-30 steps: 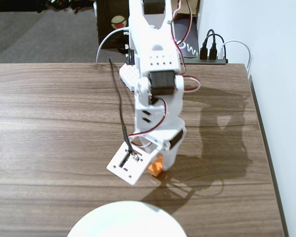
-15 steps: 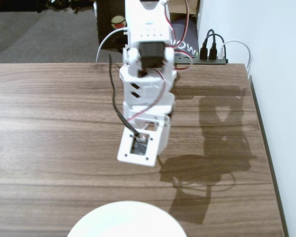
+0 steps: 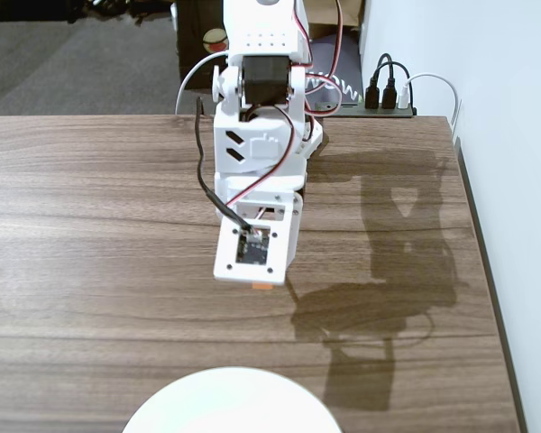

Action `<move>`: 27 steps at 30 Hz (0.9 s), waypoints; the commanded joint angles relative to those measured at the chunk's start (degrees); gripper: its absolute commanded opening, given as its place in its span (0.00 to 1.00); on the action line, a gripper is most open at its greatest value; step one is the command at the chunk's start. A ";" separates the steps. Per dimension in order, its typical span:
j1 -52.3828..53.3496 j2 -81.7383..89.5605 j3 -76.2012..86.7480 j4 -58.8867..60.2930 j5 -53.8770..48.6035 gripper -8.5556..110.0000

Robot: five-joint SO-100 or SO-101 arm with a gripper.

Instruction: Grasp a lego block and put it on the plate.

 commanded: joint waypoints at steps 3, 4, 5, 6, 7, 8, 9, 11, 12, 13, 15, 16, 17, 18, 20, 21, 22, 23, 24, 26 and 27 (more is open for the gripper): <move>0.09 1.49 -5.01 -4.92 -0.09 0.14; 0.09 1.32 -5.63 -5.71 -0.09 0.14; 0.26 1.05 -6.24 -6.68 0.00 0.14; 0.35 0.79 -6.86 -7.47 0.00 0.14; 0.62 0.53 -7.65 -8.44 0.00 0.14; 0.88 0.09 -8.53 -9.32 0.00 0.14; 1.05 -0.26 -9.32 -9.93 0.09 0.14; 1.49 -1.05 -10.99 -10.99 0.18 0.14; 1.76 -1.49 -11.87 -11.60 0.18 0.14; 2.11 -2.02 -12.74 -12.22 0.18 0.14; 2.72 -3.08 -14.85 -13.10 0.18 0.14; 2.99 -3.78 -16.08 -13.27 0.18 0.14; 3.34 -4.48 -17.23 -13.54 0.18 0.14; 3.60 -5.36 -18.46 -13.62 0.18 0.14; 4.04 -7.03 -20.65 -13.71 0.18 0.14; 4.22 -7.91 -21.71 -13.71 0.18 0.14; 4.48 -8.96 -22.85 -13.71 0.26 0.14; 4.57 -10.02 -23.99 -13.71 0.35 0.14; 4.75 -11.25 -25.22 -13.71 0.44 0.14; 4.92 -13.62 -27.69 -13.80 0.70 0.14; 4.92 -14.68 -28.74 -13.80 0.88 0.14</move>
